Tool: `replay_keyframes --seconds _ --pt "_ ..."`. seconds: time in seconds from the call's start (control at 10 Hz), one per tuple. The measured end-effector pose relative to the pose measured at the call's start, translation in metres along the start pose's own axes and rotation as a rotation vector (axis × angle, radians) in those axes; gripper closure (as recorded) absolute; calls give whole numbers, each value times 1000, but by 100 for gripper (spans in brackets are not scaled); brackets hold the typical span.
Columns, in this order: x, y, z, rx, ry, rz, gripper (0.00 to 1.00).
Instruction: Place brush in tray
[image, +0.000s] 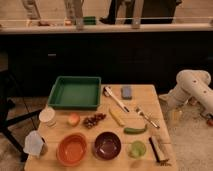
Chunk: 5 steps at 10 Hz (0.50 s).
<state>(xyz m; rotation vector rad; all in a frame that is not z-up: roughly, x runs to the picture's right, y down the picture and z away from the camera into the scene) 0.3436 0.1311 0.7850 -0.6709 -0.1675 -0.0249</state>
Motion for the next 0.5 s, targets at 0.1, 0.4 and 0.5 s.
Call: replay_keyframes --seconds 0.1,0.4,0.5 --pt "0 0 0 0 0 0 0" --pt "0 0 0 0 0 0 0" --pt "0 0 -1 1 1 0 0"
